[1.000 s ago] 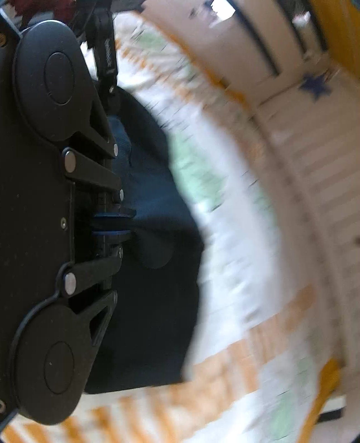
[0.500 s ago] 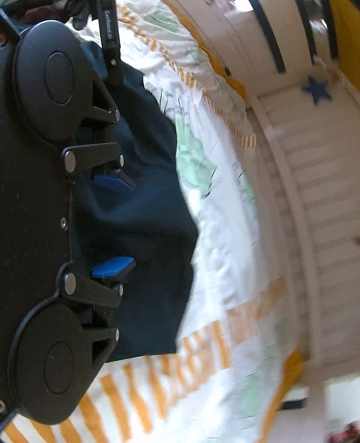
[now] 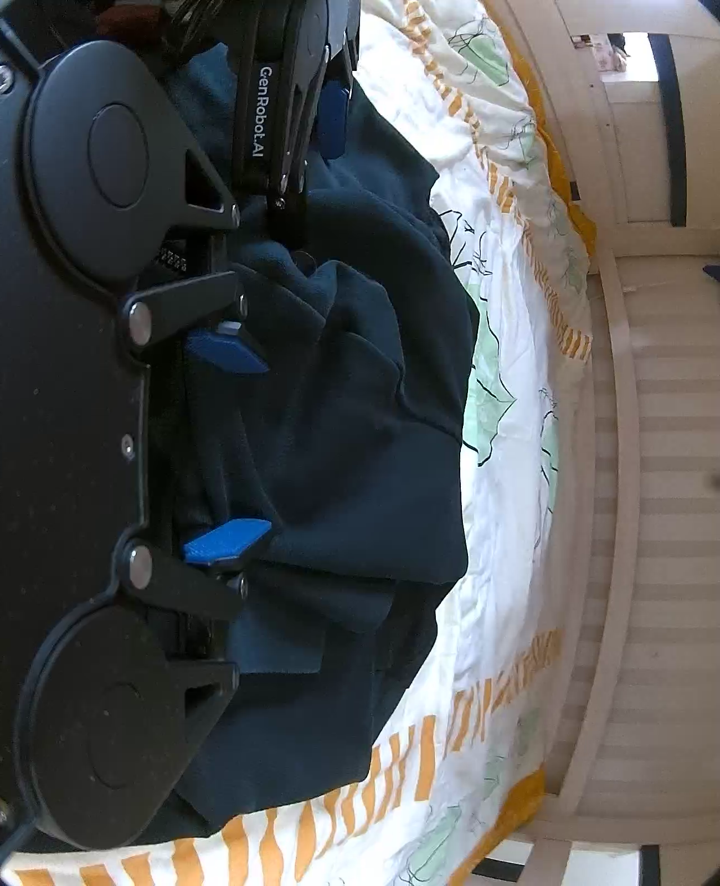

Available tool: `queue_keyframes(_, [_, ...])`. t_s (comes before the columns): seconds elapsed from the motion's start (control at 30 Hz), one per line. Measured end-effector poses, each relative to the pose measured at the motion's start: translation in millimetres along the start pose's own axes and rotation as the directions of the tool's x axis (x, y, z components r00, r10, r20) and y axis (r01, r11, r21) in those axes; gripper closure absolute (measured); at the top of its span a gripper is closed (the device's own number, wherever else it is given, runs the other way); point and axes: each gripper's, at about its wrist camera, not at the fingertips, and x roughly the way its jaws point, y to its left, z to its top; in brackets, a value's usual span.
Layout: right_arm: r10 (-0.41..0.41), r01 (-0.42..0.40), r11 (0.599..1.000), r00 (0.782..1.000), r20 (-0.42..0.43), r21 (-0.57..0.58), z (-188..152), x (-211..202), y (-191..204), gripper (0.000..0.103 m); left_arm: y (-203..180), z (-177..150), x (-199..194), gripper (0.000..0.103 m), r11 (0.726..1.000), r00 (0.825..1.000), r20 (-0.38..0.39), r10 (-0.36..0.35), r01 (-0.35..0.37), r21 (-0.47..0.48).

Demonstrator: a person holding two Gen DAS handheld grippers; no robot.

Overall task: Fold large clothes
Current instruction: 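Open both grippers to release the hoodie and withdraw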

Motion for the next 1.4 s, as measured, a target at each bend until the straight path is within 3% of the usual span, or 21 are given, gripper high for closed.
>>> queue_keyframes(0.23, [0.023, -0.025, 0.999, 0.999, 0.045, 0.037, -9, -1, -5, 0.039, 5, -4, 2, 0.001, 0.999, 0.999, 0.022, -0.045, 0.046, -0.029])
queue_keyframes(0.87, [0.049, -0.054, 0.996, 0.996, 0.074, 0.070, -14, -4, -8, 0.037, 8, -2, 1, 0.001, 0.998, 0.998, 0.022, -0.058, 0.059, -0.034])
queue_keyframes(1.03, [0.075, -0.079, 0.995, 0.995, 0.071, 0.059, -10, -11, -8, 0.024, 10, 1, -13, 0.001, 0.994, 0.996, 0.010, -0.086, 0.086, -0.068])
queue_keyframes(1.1, [0.080, -0.084, 0.995, 0.994, 0.080, 0.054, -10, -20, -7, 0.001, 12, -1, -25, 0.001, 0.988, 0.994, 0.018, -0.109, 0.111, -0.111])
queue_keyframes(1.27, [0.109, -0.115, 0.987, 0.992, 0.061, 0.108, -16, -46, -9, 0.000, 10, -7, -54, 0.000, 0.971, 0.983, -0.021, -0.184, 0.179, -0.156])
queue_keyframes(1.4, [0.109, -0.116, 0.984, 0.992, 0.060, 0.131, -28, -75, -10, 0.000, 1, -17, -79, 0.000, 0.981, 0.985, -0.045, -0.169, 0.164, -0.107])
